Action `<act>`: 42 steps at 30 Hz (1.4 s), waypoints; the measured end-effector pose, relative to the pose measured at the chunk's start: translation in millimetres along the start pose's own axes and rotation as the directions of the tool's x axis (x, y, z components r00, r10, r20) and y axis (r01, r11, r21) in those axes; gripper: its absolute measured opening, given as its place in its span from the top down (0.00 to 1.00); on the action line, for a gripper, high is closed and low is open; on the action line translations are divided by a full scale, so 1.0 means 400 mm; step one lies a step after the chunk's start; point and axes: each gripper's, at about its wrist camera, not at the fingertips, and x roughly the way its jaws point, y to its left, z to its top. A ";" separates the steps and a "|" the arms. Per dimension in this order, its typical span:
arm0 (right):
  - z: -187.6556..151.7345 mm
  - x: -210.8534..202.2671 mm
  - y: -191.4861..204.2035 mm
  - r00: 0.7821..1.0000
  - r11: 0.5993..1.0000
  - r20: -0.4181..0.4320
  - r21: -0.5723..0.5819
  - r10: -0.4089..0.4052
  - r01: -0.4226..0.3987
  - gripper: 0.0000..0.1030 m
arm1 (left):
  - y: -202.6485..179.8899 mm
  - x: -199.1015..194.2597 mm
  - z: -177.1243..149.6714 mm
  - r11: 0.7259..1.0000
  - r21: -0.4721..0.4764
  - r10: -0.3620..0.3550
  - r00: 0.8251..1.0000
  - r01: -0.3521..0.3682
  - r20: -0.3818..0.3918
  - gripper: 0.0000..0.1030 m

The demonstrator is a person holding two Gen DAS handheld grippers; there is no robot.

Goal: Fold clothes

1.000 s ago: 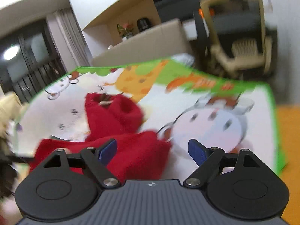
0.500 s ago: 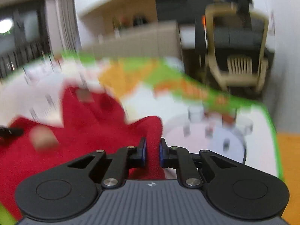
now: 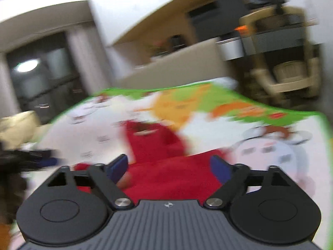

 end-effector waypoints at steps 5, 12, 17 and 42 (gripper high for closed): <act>-0.101 0.119 0.053 0.990 0.996 -0.141 -0.091 -0.025 0.012 0.00 | -0.018 0.151 -0.101 0.988 0.121 0.105 0.989 -0.091 -0.108 0.02; -0.079 0.163 0.095 0.963 0.991 -0.240 -0.082 -0.125 0.109 0.00 | -0.020 0.152 -0.107 0.986 0.141 0.110 0.987 -0.092 -0.120 0.00; -0.043 0.132 0.081 0.979 0.997 -0.190 -0.025 -0.078 0.074 0.00 | -0.028 0.163 -0.108 0.985 0.146 0.110 0.987 -0.092 -0.120 0.00; -0.061 0.221 -0.049 0.932 0.950 -0.195 0.001 -0.305 0.311 0.00 | 0.129 0.190 0.021 0.983 -0.134 0.109 0.989 -0.122 -0.097 0.00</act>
